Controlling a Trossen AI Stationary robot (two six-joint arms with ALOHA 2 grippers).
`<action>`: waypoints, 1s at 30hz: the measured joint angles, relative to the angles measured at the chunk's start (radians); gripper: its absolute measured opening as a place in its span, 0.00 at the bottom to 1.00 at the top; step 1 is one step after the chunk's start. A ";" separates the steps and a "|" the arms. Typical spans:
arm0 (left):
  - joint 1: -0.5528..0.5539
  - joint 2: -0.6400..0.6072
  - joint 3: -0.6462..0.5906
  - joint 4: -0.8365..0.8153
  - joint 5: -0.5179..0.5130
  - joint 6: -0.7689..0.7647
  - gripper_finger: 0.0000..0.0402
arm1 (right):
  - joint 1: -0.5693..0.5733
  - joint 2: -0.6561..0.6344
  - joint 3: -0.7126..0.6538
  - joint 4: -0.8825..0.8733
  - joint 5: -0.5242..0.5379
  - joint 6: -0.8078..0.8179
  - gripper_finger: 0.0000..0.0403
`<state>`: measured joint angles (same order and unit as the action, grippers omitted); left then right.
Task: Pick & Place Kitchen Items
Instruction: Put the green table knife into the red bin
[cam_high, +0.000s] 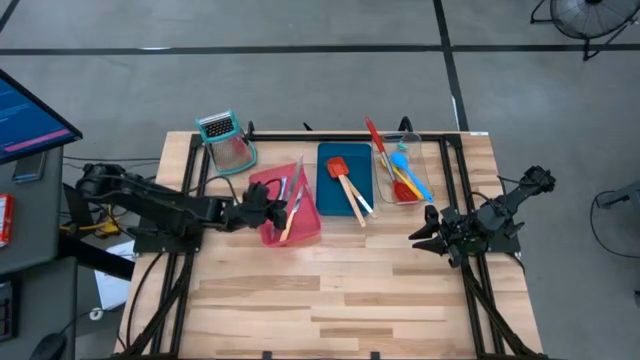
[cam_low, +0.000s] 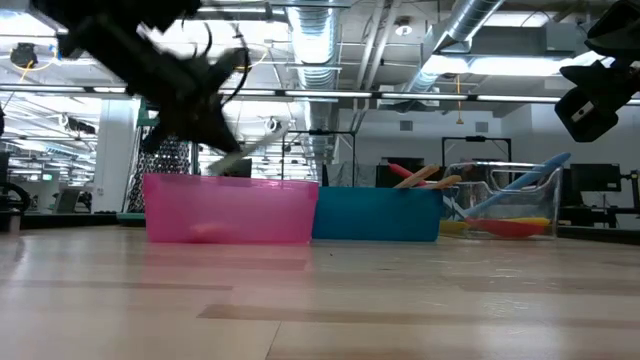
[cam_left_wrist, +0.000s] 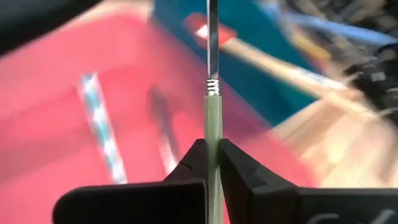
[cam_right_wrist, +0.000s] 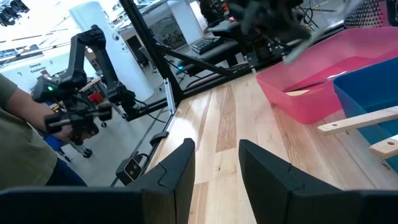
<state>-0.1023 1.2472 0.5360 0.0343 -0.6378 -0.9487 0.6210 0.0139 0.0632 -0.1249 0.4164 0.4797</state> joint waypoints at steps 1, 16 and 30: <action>0.003 0.010 -0.016 -0.007 0.001 -0.038 0.01 | 0.000 0.000 0.000 0.000 0.000 0.000 0.31; 0.012 0.030 -0.141 0.019 0.097 -0.230 0.01 | 0.000 0.000 0.000 0.000 0.000 0.000 0.31; 0.014 0.030 -0.141 0.022 0.118 -0.235 0.05 | 0.000 0.000 0.000 0.000 0.000 0.000 0.31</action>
<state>-0.0883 1.2774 0.3950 0.0565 -0.5196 -1.1833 0.6209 0.0139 0.0632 -0.1249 0.4164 0.4797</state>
